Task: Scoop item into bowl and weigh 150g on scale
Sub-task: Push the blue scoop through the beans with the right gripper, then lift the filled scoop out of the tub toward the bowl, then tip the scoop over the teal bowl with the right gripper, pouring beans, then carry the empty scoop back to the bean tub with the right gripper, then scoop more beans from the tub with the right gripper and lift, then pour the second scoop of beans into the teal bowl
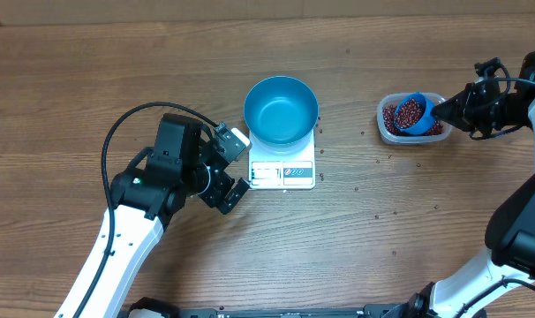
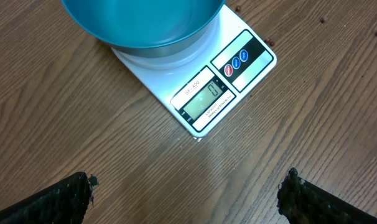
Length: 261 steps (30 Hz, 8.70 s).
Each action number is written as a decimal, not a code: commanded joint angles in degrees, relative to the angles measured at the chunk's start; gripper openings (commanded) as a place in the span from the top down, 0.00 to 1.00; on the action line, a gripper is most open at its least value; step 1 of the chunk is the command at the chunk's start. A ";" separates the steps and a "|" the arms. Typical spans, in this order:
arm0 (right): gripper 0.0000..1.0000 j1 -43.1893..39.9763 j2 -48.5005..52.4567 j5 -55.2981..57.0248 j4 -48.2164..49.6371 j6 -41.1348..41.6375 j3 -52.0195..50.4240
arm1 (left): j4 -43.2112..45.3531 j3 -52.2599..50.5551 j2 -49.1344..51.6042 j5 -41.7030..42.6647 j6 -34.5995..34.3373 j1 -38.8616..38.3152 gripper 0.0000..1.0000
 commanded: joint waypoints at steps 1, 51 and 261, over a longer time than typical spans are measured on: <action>0.96 -0.55 0.09 -1.22 0.33 0.20 -0.02 | 0.22 -0.17 0.20 1.09 -0.61 -0.39 0.00; 0.96 12.26 -0.92 -35.19 -1.77 -4.02 2.60 | 0.20 -0.17 0.20 1.09 -0.61 -0.39 0.00; 0.96 52.94 0.85 43.71 8.15 6.71 17.09 | 0.20 -0.17 0.20 1.09 -0.61 -0.39 0.01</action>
